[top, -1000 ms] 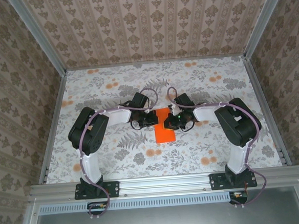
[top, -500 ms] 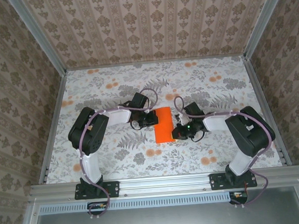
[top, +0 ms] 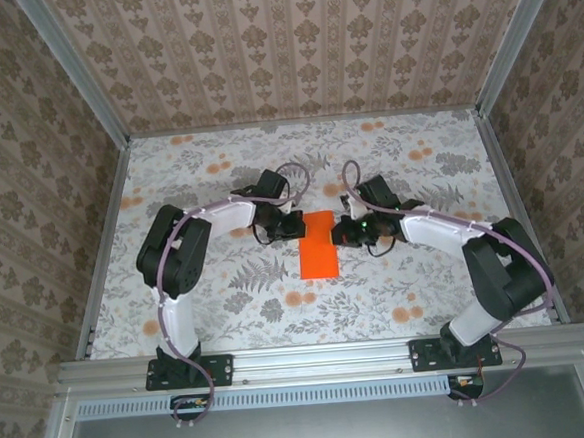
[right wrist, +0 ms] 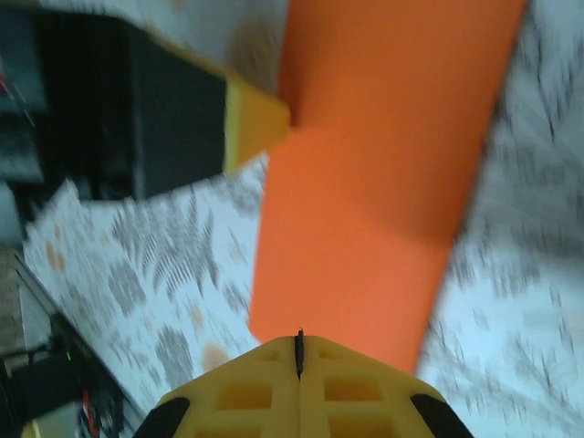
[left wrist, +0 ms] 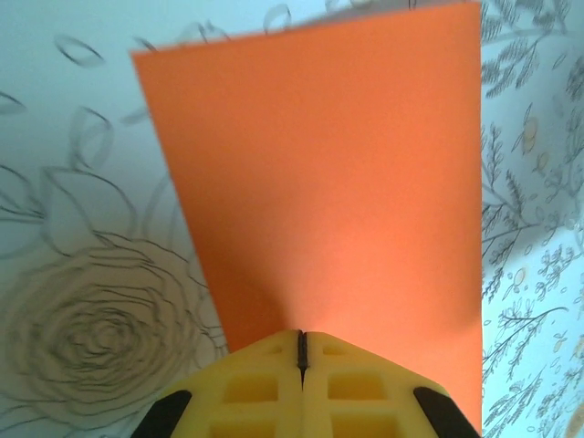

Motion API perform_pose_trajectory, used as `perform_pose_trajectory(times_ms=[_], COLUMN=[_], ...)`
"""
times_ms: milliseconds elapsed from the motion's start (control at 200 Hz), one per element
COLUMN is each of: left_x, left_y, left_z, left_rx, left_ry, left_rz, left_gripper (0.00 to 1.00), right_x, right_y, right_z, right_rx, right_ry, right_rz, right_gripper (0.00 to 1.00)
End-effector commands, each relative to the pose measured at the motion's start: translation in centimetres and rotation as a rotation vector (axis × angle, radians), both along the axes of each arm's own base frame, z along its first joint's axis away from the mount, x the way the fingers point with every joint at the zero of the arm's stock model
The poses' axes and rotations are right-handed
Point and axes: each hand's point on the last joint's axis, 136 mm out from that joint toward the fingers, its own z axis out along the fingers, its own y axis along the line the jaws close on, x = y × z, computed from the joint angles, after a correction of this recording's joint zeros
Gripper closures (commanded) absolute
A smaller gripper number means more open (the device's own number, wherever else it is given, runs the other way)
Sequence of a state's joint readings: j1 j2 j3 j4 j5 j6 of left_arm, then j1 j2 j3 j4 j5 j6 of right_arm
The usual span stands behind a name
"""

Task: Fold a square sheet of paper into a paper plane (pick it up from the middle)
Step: Fold the square sheet of paper in half at the center of the table, then rotate the square sheet of paper at the center of the table.

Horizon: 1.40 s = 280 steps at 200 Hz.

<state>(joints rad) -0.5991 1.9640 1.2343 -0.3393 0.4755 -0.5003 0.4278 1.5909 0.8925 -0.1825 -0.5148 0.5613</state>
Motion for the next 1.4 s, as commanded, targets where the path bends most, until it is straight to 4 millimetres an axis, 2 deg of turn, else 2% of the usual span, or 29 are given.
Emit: perform_pose_trajectory(times_ms=[0, 130, 295, 340, 515, 685, 890, 1060, 1230, 1395], left_x=[1.4, 1.9, 1.8, 1.6, 1.4, 1.4, 1.2, 0.8, 0.0, -1.2], left_y=[0.2, 2.2, 5.6, 6.2, 8.4, 10.1, 10.4, 9.7, 8.4, 6.5], left_z=[4.7, 7.0, 8.1, 8.3, 8.3, 7.2, 7.0, 7.3, 7.4, 7.0], left_rx=[-0.072, -0.071, -0.008, 0.007, 0.080, 0.117, 0.093, 0.047, -0.004, -0.023], left_ry=[-0.076, -0.131, -0.205, -0.221, -0.283, -0.272, -0.267, -0.256, -0.242, -0.220], left_rz=[0.030, 0.120, 0.223, 0.238, 0.269, 0.304, 0.314, 0.300, 0.289, 0.257], left_gripper=[0.88, 0.73, 0.54, 0.44, 0.19, 0.01, 0.00, 0.00, 0.00, 0.01], right_x=[3.0, 4.2, 5.0, 5.3, 6.4, 8.0, 9.8, 10.4, 8.3, 6.2], right_y=[0.4, 1.6, 2.7, 2.9, 3.3, 2.0, -2.1, -6.4, -10.0, -10.6], right_z=[-1.6, -3.0, -4.7, -5.1, -6.7, -8.2, -9.3, -9.0, -9.5, -9.3], right_rx=[-0.026, -0.051, -0.082, -0.093, -0.136, -0.145, -0.180, -0.246, -0.257, -0.170], right_ry=[0.026, 0.059, 0.090, 0.096, 0.119, 0.140, 0.167, 0.167, 0.198, 0.223], right_rz=[-0.076, -0.058, -0.034, -0.032, -0.051, -0.138, -0.293, -0.468, -0.646, -0.747], right_gripper=[1.00, 1.00, 1.00, 1.00, 1.00, 1.00, 1.00, 1.00, 1.00, 1.00])
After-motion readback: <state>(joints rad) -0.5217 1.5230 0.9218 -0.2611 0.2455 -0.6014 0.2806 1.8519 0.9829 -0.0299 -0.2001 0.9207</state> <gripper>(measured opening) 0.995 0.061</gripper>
